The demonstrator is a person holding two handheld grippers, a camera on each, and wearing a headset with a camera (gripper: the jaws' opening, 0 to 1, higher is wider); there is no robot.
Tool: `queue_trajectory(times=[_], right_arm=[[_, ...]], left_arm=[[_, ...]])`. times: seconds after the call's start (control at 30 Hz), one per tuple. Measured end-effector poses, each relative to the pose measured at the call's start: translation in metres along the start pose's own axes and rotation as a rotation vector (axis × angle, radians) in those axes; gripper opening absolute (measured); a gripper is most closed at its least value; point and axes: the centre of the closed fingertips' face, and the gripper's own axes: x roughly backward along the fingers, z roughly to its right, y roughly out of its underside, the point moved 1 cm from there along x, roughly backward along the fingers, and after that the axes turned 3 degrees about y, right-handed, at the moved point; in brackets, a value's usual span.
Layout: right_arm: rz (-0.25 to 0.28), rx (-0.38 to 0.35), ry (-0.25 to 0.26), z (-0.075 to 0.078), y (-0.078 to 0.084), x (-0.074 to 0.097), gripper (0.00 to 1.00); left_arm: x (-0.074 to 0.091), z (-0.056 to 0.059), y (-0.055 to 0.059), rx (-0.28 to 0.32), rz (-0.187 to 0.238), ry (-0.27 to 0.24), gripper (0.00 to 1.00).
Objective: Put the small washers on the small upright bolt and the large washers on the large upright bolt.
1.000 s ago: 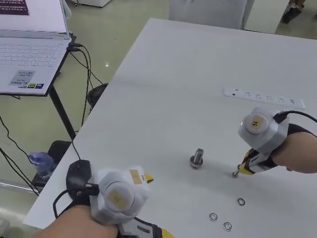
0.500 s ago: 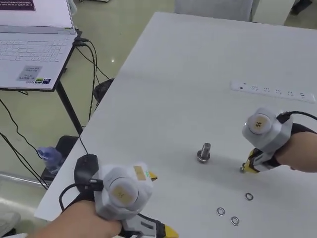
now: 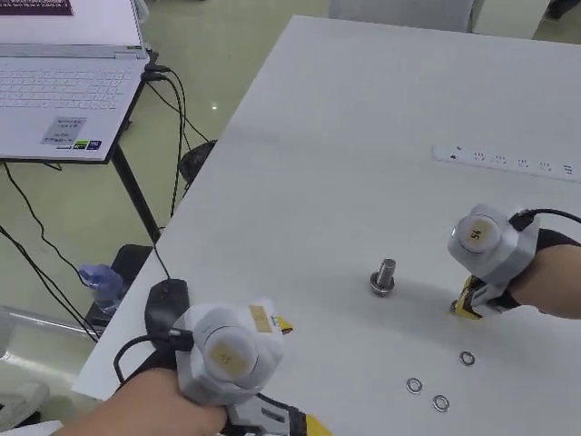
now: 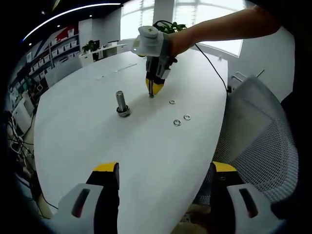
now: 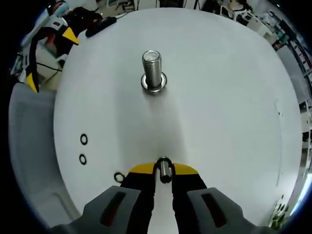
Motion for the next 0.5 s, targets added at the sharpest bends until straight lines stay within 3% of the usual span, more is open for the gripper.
queue_trajectory(times=[0.5], right_arm=[[-0.014,0.007,-0.008,0.0050,0.0012,-0.0078,0.13]], left_arm=[[0.0010,-0.0040,-0.0023,-0.002,0.002,-0.001,0.75]])
